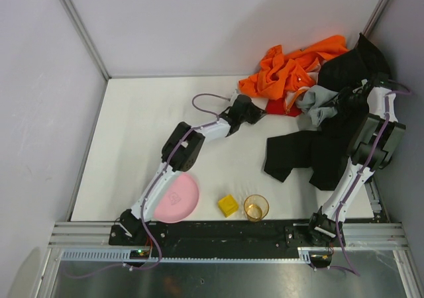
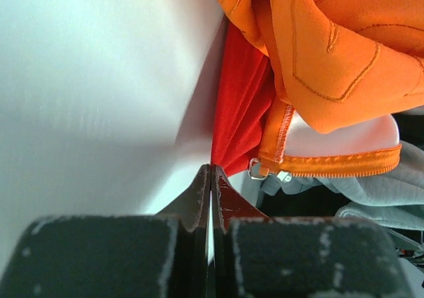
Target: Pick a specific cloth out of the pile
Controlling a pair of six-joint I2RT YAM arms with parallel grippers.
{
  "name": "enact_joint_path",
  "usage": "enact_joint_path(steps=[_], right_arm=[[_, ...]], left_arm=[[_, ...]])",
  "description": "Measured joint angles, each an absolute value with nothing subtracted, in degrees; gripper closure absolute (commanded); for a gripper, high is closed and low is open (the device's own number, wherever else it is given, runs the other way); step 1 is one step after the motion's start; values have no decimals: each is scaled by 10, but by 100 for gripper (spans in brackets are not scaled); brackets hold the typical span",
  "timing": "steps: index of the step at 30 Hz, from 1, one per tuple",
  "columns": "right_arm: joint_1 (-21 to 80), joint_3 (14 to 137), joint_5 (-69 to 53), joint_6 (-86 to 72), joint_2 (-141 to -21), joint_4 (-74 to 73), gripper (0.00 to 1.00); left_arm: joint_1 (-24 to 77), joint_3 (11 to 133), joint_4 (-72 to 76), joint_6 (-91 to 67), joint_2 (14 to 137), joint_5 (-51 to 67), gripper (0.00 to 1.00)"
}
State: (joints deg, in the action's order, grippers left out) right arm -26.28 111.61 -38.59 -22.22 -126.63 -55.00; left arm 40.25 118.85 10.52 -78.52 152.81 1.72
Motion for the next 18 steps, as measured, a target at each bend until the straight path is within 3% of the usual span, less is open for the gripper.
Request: enact_joint_path(steps=[5,14,18], right_arm=[[-264,1104,-398,-222,-1256,-545,44],[-258,1093,-408,-220,-1239,-535,19],[-249,1081,-407,-220,-1229,-529,12]], left_arm=[[398,1125,112,-758,1482,30,99],[390,967,103,-708,1374,60,99],[381,879,101,-697,1323,67,99]])
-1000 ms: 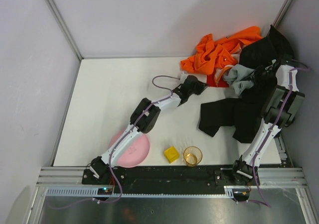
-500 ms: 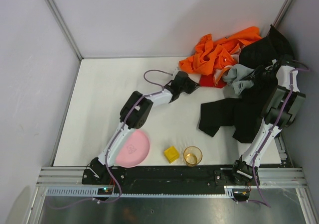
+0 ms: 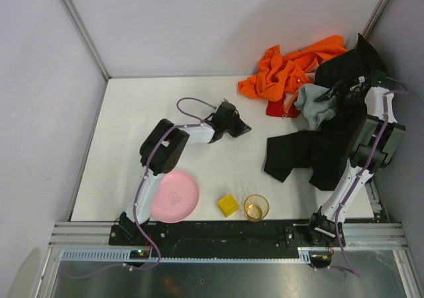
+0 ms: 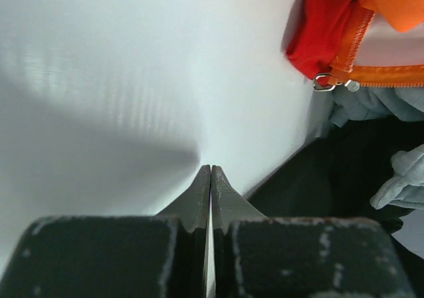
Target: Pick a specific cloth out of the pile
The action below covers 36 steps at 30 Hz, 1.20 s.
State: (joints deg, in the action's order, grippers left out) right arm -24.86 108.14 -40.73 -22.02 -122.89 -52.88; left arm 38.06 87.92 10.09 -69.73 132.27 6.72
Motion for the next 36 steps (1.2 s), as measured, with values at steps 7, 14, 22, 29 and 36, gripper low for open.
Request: enact_joint_path(steps=[7,14,22,29,36], right_arm=[[-234,1063,-407,-220,-1223,-523,11],[-234,1062,-407,-220,-1223,-522,10],[-234,1062,-407,-220,-1223,-520,10],[-235,1062,-406,-220,-1223,-520,10],[-235,1062,-407,-220,-1223,-520,10]], left_arm=[[365,881,101,-675,1315,108,26],[366,957,113,-680,1344,130,15],[370,1107,90,-705,1454,142,9],[383,1307,33,-721,1568,138,23],[402,1396,27,-749,1632,119,37]])
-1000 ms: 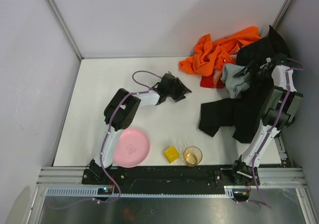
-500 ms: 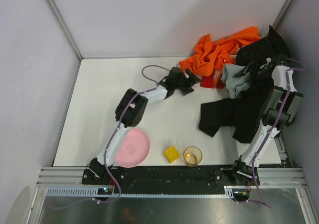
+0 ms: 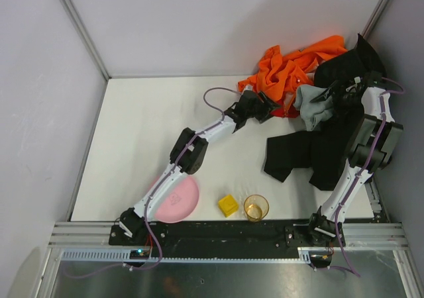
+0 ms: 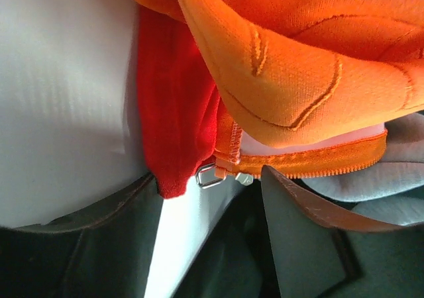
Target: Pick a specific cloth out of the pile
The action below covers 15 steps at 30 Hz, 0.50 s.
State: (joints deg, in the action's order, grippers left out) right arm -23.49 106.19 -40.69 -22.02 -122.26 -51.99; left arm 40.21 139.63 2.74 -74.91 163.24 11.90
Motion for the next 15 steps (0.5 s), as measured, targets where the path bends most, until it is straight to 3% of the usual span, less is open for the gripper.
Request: enact_joint_path(steps=[5,9,15], right_arm=[[-235,1062,-407,-220,-1223,-520,10],[-235,1062,-408,-220,-1223,-520,10],[-233,1058,-409,-220,-1223,-520,10]], left_arm=[[413,1456,24,-761,1676,86,61],[417,1479,33,-779,1703,56,93],[414,1474,61,-784,1711,42,99]])
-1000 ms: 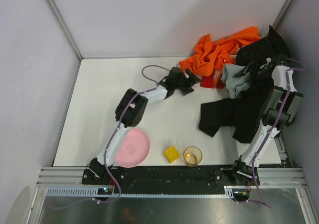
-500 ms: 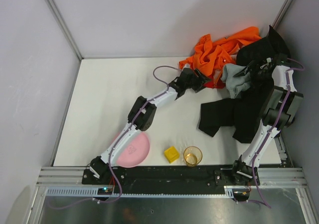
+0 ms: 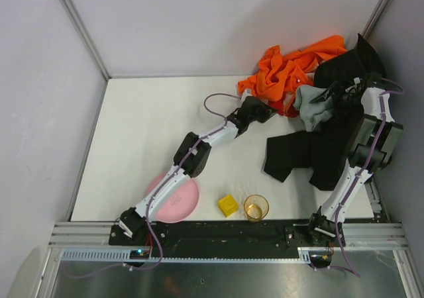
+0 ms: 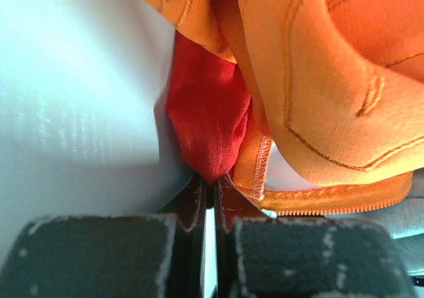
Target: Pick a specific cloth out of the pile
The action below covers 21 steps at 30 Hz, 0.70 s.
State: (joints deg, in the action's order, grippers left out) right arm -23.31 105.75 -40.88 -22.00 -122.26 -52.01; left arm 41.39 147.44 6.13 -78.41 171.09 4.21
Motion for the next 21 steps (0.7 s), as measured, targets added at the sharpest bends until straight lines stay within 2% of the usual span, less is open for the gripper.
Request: enact_joint_path(steps=[6,21], right_arm=[[-232,1060,-411,-220,-1223,-521,9],[-253,1100,-467,-255,-1211,-508,9]], left_arm=[[392,1347,88,-729,1632,56,99],[357,1058,95,-552,1325,64,99]])
